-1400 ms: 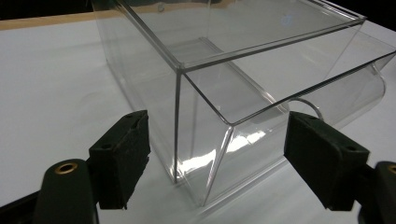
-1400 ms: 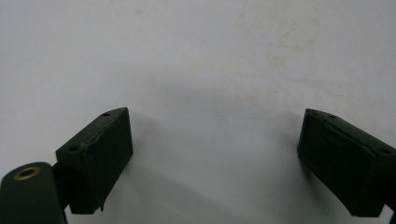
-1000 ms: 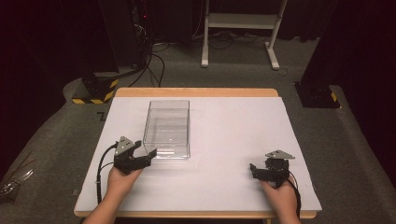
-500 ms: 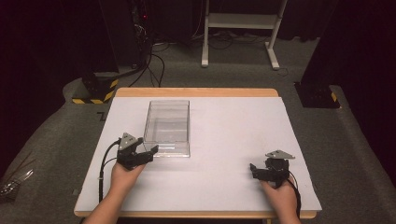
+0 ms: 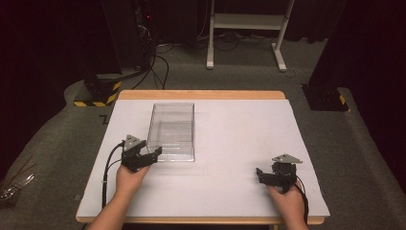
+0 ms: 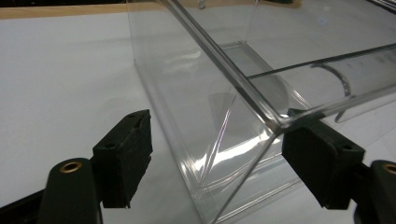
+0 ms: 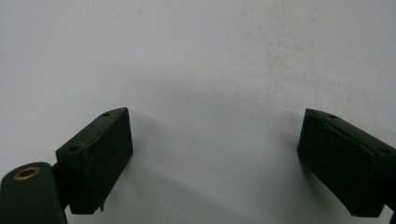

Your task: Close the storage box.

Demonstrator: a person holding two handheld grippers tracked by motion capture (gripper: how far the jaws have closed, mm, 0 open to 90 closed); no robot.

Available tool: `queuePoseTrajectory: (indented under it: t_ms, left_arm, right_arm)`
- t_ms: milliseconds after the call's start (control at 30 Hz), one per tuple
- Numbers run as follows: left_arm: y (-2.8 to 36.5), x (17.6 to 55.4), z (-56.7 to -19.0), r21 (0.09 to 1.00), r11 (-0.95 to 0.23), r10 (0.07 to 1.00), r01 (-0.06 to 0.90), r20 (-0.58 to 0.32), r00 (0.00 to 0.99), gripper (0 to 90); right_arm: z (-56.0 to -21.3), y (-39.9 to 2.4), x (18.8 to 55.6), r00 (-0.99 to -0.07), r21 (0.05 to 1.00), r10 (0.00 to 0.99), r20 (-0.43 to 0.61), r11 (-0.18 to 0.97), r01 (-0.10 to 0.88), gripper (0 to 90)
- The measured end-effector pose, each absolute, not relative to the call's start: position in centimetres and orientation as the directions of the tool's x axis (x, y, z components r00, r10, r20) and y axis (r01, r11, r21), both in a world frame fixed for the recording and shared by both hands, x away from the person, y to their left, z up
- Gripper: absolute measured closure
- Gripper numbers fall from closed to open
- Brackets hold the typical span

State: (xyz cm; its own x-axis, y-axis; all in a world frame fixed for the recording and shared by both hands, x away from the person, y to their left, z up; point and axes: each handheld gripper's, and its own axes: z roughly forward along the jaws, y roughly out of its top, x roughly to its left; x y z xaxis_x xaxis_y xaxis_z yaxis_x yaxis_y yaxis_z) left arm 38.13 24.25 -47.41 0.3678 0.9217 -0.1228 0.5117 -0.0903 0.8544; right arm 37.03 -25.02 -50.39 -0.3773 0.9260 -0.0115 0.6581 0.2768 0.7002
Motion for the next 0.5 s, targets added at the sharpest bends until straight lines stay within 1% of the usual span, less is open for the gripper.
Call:
queuePoseTrajectory:
  t_ms: [200,300,500]
  left_arm:
    - [24.1,38.0,-47.5,0.852,-0.095,0.923,0.515,-0.117,0.365,25.9]
    - [24.4,37.7,-47.3,0.855,-0.086,0.919,0.511,-0.130,0.372,26.4]
    - [25.1,36.3,-47.4,0.854,-0.108,0.905,0.508,-0.127,0.406,23.6]
  right_arm:
    - [-50.4,-25.0,37.0,-0.377,0.700,0.926,-0.011,0.277,0.658,10.1]
    - [-50.4,-25.0,37.0,-0.377,0.700,0.926,-0.011,0.276,0.658,10.1]
    - [-50.4,-25.0,37.0,-0.377,0.700,0.926,-0.010,0.276,0.658,10.1]
